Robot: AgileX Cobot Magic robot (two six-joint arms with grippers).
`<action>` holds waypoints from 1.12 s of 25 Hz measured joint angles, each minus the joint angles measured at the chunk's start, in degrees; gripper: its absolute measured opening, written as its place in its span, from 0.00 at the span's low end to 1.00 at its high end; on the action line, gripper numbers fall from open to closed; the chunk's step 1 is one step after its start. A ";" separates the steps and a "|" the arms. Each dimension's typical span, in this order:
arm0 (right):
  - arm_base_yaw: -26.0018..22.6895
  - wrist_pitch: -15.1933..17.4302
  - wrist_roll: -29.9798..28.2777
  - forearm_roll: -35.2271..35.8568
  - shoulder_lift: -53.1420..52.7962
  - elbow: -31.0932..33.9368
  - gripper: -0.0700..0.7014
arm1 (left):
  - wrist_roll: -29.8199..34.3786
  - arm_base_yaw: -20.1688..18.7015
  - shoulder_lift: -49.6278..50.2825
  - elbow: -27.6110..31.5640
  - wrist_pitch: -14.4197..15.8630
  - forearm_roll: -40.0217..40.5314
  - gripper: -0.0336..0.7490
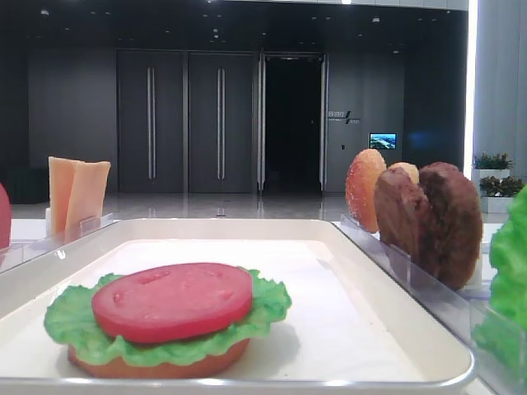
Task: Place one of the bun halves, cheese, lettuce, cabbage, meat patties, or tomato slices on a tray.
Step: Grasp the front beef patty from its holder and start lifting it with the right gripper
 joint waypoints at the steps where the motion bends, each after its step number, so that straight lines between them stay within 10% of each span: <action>1: 0.00 0.32 -0.05 -0.05 0.74 -0.64 0.71 | 0.00 0.00 0.00 0.00 0.00 0.00 0.04; 10: 2.05 3.48 6.39 -2.29 1.53 -1.93 0.71 | 0.00 0.00 0.00 0.00 0.00 0.00 0.04; 28: 25.70 4.78 26.34 -4.75 2.63 -8.21 0.71 | 0.00 0.00 0.00 0.00 0.00 0.00 0.04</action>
